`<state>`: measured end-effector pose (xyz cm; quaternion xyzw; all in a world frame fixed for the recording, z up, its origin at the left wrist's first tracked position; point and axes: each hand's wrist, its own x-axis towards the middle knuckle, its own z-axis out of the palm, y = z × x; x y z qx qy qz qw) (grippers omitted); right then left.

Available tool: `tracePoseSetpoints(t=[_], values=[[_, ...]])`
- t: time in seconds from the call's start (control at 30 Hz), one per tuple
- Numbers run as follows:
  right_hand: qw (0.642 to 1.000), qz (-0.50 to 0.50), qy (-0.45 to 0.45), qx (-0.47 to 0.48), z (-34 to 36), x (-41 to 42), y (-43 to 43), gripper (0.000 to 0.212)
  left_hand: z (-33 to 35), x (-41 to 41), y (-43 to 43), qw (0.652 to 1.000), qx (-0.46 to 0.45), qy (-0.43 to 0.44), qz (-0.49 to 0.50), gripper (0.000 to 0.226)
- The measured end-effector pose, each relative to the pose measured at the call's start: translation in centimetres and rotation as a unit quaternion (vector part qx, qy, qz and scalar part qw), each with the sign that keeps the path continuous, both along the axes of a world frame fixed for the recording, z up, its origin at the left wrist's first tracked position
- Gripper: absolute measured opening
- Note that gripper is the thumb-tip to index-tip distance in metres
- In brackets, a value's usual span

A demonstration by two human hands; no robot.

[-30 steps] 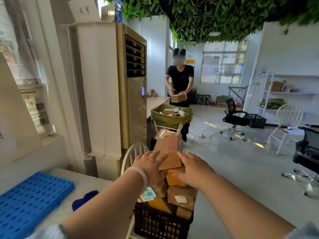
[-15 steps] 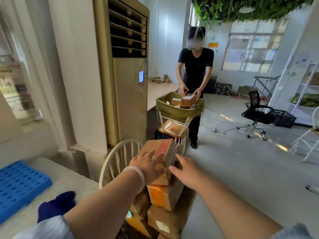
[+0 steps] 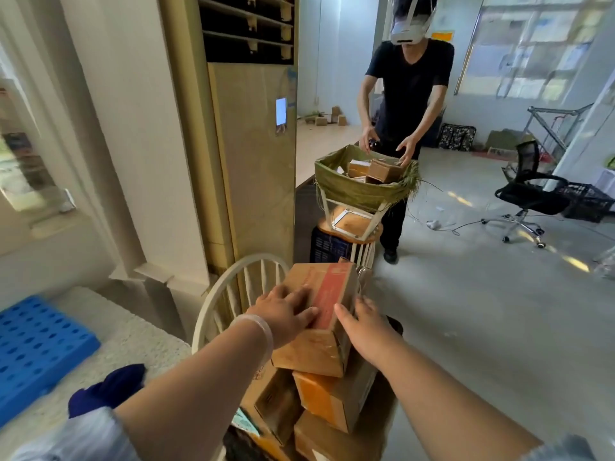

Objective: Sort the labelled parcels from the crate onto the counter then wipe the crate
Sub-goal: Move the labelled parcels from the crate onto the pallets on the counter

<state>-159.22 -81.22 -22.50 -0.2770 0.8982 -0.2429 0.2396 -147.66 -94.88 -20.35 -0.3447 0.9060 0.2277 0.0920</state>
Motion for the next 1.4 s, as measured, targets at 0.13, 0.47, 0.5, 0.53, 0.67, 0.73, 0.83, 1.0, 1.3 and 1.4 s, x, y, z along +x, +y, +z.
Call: tracePoseSetpoints(t=[0.13, 0.47, 0.5, 0.53, 0.67, 0.73, 0.83, 1.0, 1.3, 1.4], values=[[1.0, -0.019, -0.018, 0.013, -1.0, 0.2, -0.8, 0.081, -0.7, -1.4, -1.2, 0.999, 0.042, 0.018, 0.026, 0.068], [0.981, -0.062, -0.105, -0.149, 0.6, 2.2, -3.7, 0.087, -0.7, 0.3, -3.8, 0.989, 0.031, 0.131, 0.067, 0.077], [0.977, -0.065, -0.103, -0.173, 0.9, 2.4, -4.1, 0.085, -0.4, 0.8, -4.0, 0.986, 0.031, 0.148, 0.076, 0.076], [0.974, -0.069, -0.099, -0.193, 1.3, 2.6, -4.5, 0.079, 0.0, 1.4, -4.3, 0.981, 0.035, 0.169, 0.086, 0.073], [0.965, -0.045, -0.132, -0.223, 3.1, 3.8, -5.9, 0.068, 1.4, 4.1, -5.1, 0.964, 0.039, 0.236, 0.118, 0.069], [0.956, -0.022, -0.168, -0.24, 4.0, 4.8, -6.4, 0.067, 1.8, 5.6, -5.3, 0.955, 0.035, 0.261, 0.135, 0.067], [0.947, 0.017, -0.181, -0.264, 5.1, 6.4, -6.9, 0.067, 2.4, 7.8, -4.9, 0.956, 0.003, 0.251, 0.154, 0.076], [0.951, 0.09, -0.142, -0.26, 6.2, 10.0, -6.7, 0.063, 3.1, 10.0, -2.7, 0.943, 0.039, 0.253, 0.213, 0.095], [0.92, 0.164, -0.194, -0.298, 4.4, 16.6, -6.5, 0.058, 2.8, 17.7, 1.7, 0.909, -0.105, 0.282, 0.289, 0.067], [0.902, 0.216, -0.214, -0.306, 4.0, 19.6, -6.2, 0.053, 1.9, 20.2, 2.7, 0.888, -0.125, 0.276, 0.346, 0.074]])
